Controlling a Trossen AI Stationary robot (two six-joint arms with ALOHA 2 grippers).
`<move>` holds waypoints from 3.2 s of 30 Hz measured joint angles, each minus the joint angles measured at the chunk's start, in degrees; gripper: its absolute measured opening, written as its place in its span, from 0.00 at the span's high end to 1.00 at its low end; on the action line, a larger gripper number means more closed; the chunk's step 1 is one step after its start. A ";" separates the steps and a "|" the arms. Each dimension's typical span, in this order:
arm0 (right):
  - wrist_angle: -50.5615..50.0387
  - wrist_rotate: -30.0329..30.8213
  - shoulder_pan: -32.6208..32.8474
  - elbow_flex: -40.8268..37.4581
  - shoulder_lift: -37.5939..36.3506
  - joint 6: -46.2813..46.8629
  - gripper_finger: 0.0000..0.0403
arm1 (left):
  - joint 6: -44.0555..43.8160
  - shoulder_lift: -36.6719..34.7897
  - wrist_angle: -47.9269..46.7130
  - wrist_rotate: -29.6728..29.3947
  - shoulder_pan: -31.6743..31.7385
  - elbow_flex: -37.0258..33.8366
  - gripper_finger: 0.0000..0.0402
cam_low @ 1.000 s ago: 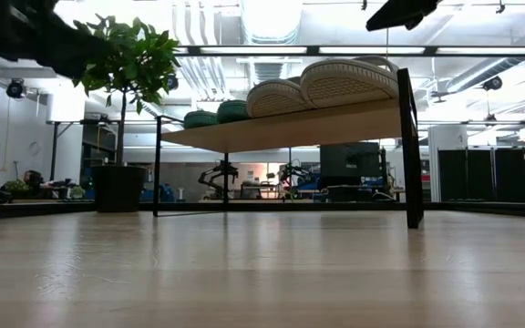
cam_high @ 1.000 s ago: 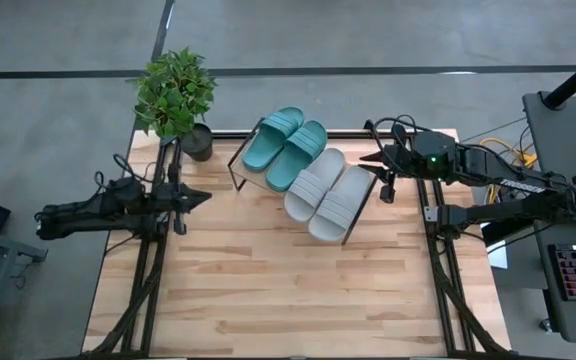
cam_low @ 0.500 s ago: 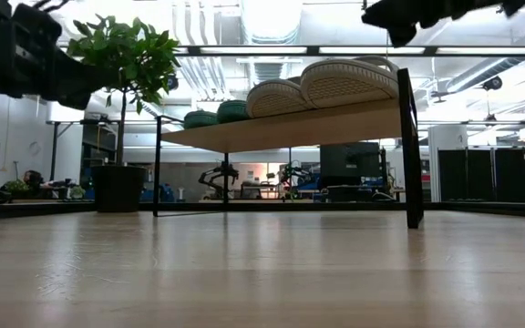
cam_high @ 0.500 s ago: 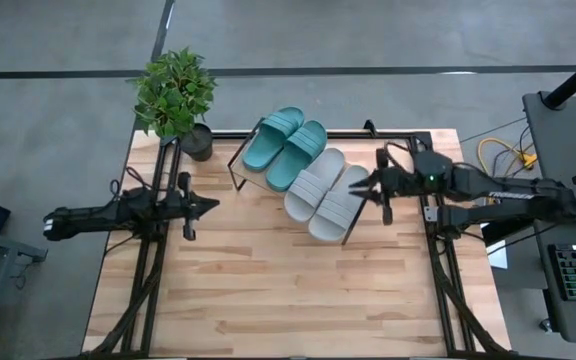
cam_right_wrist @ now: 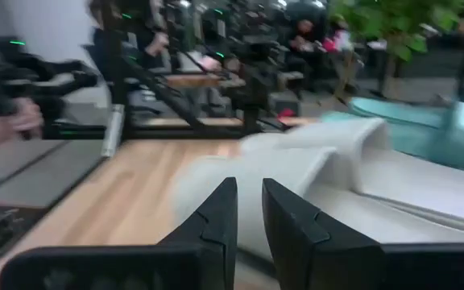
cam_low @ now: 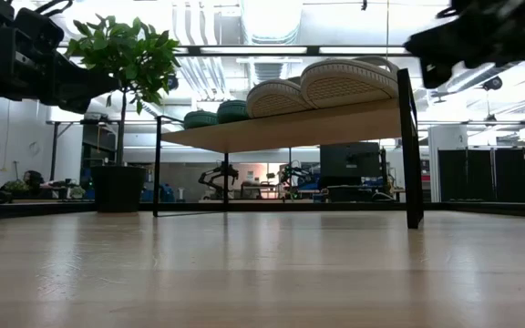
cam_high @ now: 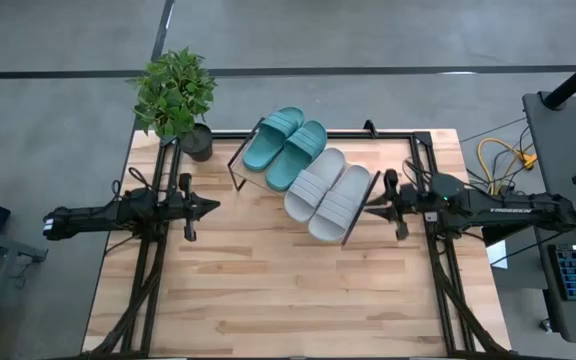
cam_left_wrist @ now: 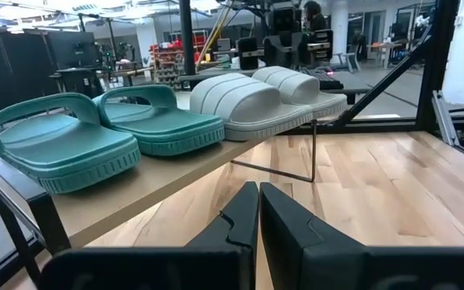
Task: Pick and place slides into the shelf
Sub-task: Return to Home Position
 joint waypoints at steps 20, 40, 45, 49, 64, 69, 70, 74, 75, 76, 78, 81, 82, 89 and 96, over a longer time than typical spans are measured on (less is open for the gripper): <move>-19.02 16.38 14.00 -8.31 -26.99 3.33 0.87 | 0.03 -0.34 -2.24 0.00 0.00 0.12 1.00; -19.57 14.78 14.08 -10.97 -27.08 -0.90 0.87 | -1.55 0.66 -2.43 4.28 0.00 0.01 1.00; -19.69 13.24 14.10 -10.97 -24.37 -0.95 0.87 | -1.53 0.68 -2.31 4.43 0.00 -0.06 1.00; -19.20 13.72 14.10 -10.97 -23.60 -4.44 0.90 | -1.50 0.45 -2.19 4.74 0.00 -0.07 1.00; -14.73 14.83 14.10 -10.84 -24.04 -7.43 0.98 | -1.49 0.15 -2.26 5.96 0.00 0.02 1.00; -14.77 14.83 14.10 -10.82 -24.04 -4.41 0.98 | -1.48 0.15 -2.17 5.97 0.00 -0.07 1.00; -14.79 14.83 14.10 -10.80 -24.04 -4.16 0.98 | -1.48 0.15 -1.95 5.98 0.00 -0.19 1.00; -14.84 14.83 14.10 -10.78 -24.04 -4.04 0.98 | -1.48 0.16 -1.69 6.14 0.02 -0.37 1.00; -14.84 14.83 14.10 -10.78 -24.04 -4.03 0.98 | -1.48 0.27 -1.69 6.14 0.00 -0.37 1.00; -14.84 14.83 14.10 -10.78 -24.04 -4.01 0.98 | -1.48 0.35 -1.71 6.14 0.00 -0.37 1.00; -14.84 14.83 14.10 -10.78 -24.04 -4.05 0.98 | -1.48 0.37 -1.72 6.14 0.01 -0.37 1.00; -14.85 14.83 14.10 -10.75 -24.04 -4.01 0.98 | -1.48 0.36 -1.75 6.14 0.01 -0.37 1.00; -14.86 14.83 14.10 -10.75 -24.04 -4.03 0.98 | -1.48 0.31 -1.75 6.12 0.02 -0.37 1.00; -14.86 14.83 14.10 -10.75 -24.04 -4.06 0.98 | -1.48 0.79 -1.82 6.09 0.01 -0.37 1.00; -14.88 14.81 14.10 -10.75 -24.04 -4.07 0.98 | -1.48 0.69 -1.84 6.06 0.02 -0.39 1.00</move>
